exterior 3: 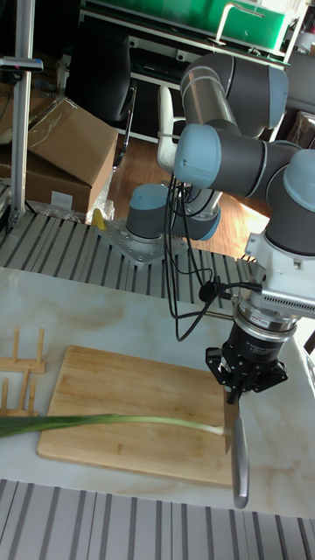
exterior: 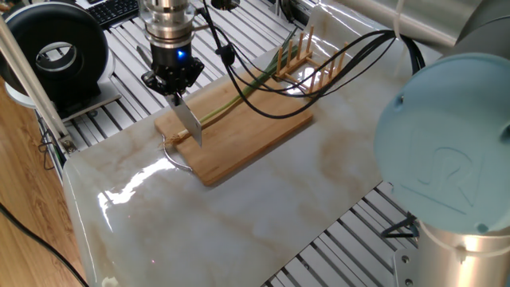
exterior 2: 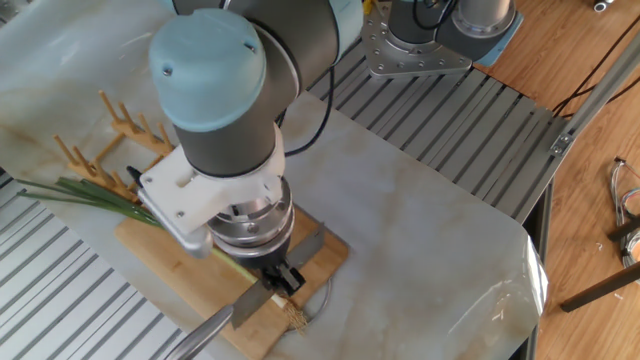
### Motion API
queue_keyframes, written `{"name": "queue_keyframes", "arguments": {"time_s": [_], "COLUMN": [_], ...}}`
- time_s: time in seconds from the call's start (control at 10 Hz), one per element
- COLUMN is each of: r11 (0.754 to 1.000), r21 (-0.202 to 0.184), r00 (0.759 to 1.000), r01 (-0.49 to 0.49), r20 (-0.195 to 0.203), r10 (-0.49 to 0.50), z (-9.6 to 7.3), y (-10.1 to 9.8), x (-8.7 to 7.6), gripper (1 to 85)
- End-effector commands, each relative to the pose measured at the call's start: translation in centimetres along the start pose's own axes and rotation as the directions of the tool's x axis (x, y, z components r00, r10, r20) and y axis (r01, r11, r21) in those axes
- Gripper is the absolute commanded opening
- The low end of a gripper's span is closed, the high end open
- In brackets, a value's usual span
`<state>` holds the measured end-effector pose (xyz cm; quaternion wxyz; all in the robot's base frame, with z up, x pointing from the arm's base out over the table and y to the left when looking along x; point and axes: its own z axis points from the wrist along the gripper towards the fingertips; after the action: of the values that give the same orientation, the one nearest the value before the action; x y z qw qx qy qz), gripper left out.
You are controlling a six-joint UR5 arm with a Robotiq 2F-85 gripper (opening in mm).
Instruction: Chop the green garlic
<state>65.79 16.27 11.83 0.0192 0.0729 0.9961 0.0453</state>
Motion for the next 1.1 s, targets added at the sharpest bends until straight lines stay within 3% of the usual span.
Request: {"name": "queue_keyframes", "arguments": {"time_s": [0.0, 0.7, 1.0], "r11": [1.0, 0.999, 0.999], "r21": [-0.002, 0.043, 0.032], "r00": [1.0, 1.0, 0.999], "r01": [-0.02, 0.018, 0.033], "r20": [0.005, 0.02, 0.024], "r10": [0.02, -0.019, -0.034], "z": [0.6, 1.9, 2.2], "y": [0.3, 1.1, 1.1], "x": [-0.3, -0.9, -1.1], "gripper": [1.3, 1.3, 1.3]}}
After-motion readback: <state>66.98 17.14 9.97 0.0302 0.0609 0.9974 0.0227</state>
